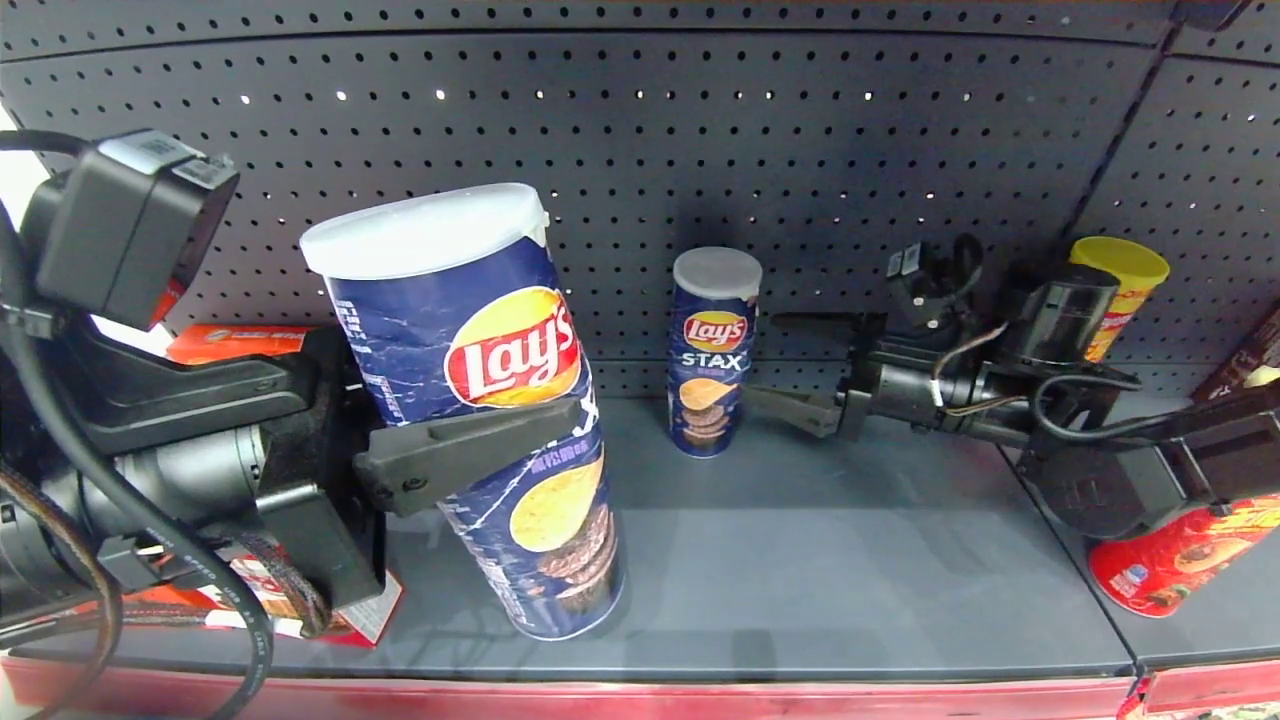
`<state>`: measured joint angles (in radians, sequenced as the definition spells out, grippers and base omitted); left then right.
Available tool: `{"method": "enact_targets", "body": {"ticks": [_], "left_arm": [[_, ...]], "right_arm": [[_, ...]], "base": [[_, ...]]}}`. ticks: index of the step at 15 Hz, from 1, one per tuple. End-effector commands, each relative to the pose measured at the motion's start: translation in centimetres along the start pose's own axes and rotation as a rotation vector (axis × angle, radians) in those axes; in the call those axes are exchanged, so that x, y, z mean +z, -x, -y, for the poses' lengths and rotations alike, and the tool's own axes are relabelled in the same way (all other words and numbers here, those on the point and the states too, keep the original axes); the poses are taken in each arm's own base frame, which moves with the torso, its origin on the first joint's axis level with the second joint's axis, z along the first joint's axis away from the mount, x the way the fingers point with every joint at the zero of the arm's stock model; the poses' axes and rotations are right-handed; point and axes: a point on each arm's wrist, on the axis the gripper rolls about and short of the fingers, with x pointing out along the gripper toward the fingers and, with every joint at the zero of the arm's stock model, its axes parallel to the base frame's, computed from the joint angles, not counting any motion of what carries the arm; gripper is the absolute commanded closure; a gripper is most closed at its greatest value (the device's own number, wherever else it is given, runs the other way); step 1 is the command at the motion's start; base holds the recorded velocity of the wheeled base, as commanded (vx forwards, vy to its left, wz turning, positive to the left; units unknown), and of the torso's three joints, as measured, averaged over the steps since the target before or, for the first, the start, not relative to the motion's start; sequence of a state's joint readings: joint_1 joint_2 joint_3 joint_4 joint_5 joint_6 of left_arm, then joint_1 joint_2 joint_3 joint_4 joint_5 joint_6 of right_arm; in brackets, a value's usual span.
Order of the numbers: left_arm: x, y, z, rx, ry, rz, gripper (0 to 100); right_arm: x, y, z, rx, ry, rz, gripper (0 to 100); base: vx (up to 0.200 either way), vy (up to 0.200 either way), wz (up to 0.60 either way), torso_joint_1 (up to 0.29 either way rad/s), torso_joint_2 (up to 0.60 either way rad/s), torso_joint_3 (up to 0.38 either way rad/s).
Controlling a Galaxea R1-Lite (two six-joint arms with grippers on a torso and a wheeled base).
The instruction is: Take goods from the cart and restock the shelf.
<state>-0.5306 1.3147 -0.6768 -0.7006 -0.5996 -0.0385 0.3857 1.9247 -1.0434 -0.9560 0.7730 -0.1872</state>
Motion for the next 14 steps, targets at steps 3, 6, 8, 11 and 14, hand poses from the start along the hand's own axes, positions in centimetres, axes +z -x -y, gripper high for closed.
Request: {"method": "enact_targets", "body": {"ticks": [3,6,8,11,14], "left_arm": [[-0.2,0.1,0.1,-0.003,0.003,-0.005,100],[-0.3,0.1,0.1,-0.003,0.003,-0.005,100],[-0.1,0.1,0.0,-0.002,0.002,-0.002,100],[-0.1,0.1,0.1,0.000,0.011,0.000,100],[0.1,0.2,0.1,-0.001,0.025,0.006,100]], "right_arm": [[-0.6,-2.1,0.9,0.022,-0.013,-0.010,0],[-0.5,-2.4,1.5,0.017,-0.019,-0.018,0],[-1.3,-2.8,1.9,0.017,-0.026,-0.026,0],[-3.0,-3.2,2.0,0.026,-0.049,-0.048,0],[-3.9,-3.6,1.9,0.036,-0.063,-0.060,0]], "base": [[0.000,0.000,0.00,0.000,0.00,0.000],[0.000,0.000,0.00,0.000,0.00,0.000],[0.000,0.000,0.00,0.000,0.00,0.000],[0.000,0.000,0.00,0.000,0.00,0.000],[0.000,0.000,0.00,0.000,0.00,0.000]]}}
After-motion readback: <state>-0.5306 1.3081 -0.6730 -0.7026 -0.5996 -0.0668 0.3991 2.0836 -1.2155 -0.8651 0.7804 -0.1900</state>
